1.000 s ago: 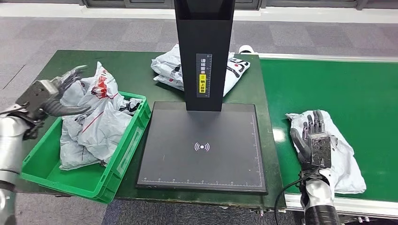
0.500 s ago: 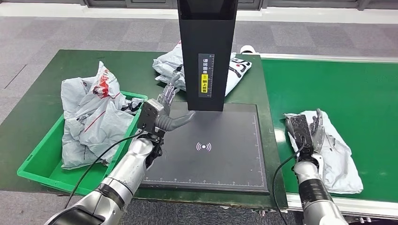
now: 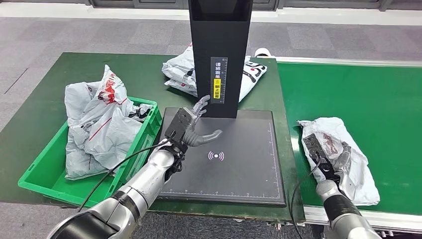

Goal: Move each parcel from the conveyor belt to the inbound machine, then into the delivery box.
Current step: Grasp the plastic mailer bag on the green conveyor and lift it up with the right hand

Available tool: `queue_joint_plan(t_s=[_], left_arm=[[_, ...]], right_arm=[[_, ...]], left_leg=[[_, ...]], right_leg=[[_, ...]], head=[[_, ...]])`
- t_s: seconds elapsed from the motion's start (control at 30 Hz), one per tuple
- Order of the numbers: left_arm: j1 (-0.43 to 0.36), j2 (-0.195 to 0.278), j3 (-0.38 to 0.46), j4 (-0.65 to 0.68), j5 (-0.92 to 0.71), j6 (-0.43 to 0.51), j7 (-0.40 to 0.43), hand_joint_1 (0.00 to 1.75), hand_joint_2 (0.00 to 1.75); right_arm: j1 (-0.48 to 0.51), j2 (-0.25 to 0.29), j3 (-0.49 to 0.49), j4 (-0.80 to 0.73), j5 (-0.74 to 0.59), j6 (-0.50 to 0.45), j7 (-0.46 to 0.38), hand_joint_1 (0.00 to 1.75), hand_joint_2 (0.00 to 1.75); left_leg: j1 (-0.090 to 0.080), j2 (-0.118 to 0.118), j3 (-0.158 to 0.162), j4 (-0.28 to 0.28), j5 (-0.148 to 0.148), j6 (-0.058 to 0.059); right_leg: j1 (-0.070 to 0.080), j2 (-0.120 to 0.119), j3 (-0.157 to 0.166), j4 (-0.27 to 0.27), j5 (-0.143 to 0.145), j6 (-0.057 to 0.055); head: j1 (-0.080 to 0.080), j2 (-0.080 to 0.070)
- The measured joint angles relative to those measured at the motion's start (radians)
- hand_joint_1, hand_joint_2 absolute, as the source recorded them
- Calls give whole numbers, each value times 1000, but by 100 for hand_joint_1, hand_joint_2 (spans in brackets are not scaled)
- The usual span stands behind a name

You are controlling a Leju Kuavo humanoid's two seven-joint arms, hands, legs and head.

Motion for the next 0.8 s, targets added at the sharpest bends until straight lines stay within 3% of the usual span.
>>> queue_joint_plan(t_s=[0.37, 0.53, 0.67, 0.8], left_arm=[[-12, -2, -13, 34, 0, -3, 1, 0, 175], [-15, -2, -16, 42, 0, -9, 15, 0, 175], [-16, 0, -16, 48, -1, -14, 25, 0, 175], [-15, 9, -16, 52, 4, -8, 35, 0, 175]], right_arm=[[-1, -13, 17, 27, 14, 12, 16, 0, 175], [10, -29, 48, 47, 145, 169, 217, 5, 175], [36, -51, 75, 61, 207, 276, 282, 175, 175], [55, -61, 87, 65, 222, 293, 262, 175, 175]], left_leg=[[0, 0, 0, 0, 0, 0], [0, -1, 0, 0, 0, 0], [0, -2, 1, 0, 0, 1], [1, -3, 3, 0, -2, 2]], right_leg=[[0, 0, 0, 0, 0, 0], [0, 0, 0, 0, 0, 0], [0, -2, 2, 0, -2, 2], [1, -2, 7, -1, -3, 3]], head=[[0, 0], [0, 0], [0, 0], [0, 0]])
